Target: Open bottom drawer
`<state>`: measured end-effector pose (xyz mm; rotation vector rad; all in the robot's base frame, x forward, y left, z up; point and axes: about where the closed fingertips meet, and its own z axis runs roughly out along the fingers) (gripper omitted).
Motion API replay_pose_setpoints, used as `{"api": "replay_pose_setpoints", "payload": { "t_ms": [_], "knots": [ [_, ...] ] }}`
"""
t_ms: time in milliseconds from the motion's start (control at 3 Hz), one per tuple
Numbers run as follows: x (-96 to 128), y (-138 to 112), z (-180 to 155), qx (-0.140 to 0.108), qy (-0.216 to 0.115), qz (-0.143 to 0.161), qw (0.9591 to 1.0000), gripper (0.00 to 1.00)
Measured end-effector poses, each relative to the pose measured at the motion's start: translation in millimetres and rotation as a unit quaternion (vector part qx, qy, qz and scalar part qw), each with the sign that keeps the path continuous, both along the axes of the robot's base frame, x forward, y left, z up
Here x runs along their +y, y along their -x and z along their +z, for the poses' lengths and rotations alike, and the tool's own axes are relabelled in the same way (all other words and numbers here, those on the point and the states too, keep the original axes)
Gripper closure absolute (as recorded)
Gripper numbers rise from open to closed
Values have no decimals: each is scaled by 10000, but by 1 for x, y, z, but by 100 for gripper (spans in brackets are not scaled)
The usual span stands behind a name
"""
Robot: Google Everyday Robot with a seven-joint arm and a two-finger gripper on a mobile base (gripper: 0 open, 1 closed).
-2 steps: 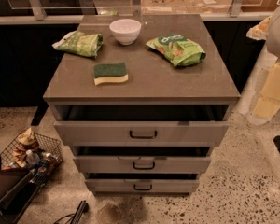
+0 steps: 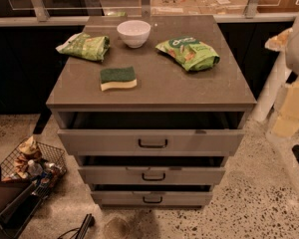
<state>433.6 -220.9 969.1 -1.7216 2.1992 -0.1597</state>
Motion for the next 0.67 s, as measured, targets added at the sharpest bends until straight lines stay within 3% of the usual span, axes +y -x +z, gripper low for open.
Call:
{"api": "replay_pose_setpoints", "payload": {
  "t_ms": [667],
  "knots": [
    [-27,28,-102,-298,739,145,9967,0]
  ]
}}
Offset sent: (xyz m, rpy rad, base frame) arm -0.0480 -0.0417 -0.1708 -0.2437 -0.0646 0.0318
